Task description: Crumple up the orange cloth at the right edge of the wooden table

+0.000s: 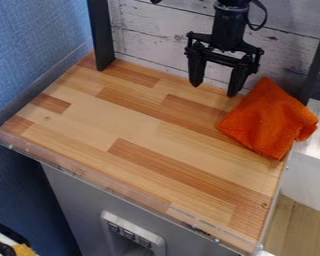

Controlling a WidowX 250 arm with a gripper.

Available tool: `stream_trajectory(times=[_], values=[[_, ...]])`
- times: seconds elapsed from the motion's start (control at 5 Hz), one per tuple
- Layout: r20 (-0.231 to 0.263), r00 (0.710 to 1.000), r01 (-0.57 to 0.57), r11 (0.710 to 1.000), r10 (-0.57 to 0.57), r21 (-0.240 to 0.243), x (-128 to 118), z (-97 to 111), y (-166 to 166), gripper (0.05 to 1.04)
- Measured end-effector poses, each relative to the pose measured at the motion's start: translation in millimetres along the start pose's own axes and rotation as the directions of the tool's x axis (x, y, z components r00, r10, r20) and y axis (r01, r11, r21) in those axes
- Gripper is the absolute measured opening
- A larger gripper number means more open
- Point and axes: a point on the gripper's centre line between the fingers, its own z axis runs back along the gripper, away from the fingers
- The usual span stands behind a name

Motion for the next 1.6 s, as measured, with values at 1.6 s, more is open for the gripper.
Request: stream_trajectory(times=[1.6], values=[[0.185, 0.983, -0.01, 1.0, 0.013, -0.015, 3, -4, -73, 0.995]])
